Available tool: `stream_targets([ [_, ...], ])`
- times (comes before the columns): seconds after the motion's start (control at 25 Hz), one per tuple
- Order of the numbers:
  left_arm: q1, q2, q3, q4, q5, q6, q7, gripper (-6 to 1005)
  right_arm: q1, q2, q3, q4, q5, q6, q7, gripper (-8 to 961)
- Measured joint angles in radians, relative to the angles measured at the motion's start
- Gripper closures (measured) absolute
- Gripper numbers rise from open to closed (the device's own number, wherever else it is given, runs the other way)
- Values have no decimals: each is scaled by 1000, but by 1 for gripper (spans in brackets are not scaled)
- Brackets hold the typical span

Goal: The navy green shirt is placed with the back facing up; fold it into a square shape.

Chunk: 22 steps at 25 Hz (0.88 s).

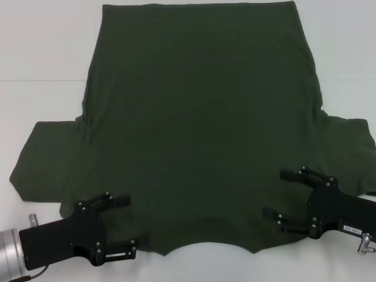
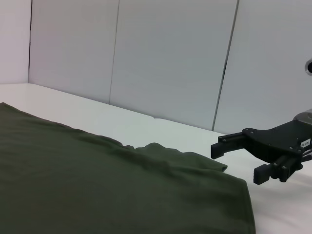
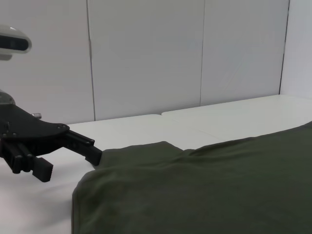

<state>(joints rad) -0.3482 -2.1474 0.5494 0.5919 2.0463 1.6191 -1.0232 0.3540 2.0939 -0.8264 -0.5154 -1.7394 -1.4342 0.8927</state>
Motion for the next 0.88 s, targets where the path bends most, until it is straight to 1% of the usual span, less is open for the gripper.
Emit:
stream_targets([
  [0.52,2,0,-11,-1,-3,4,-19,80,2,0,-2,0,0,0,0,8],
  [0.68,-4,3,-47,0,-10,6,-161,81,2,0,-2,1,0,0,1,9],
  [0.76,-16,13,-57,10,-8,6,-301,81,2,0,-2,1,0,0,2,9],
  [0.88,-39,39,-56,22,20,2,-522,81,2,0,-2,2,0,-3,6,9],
])
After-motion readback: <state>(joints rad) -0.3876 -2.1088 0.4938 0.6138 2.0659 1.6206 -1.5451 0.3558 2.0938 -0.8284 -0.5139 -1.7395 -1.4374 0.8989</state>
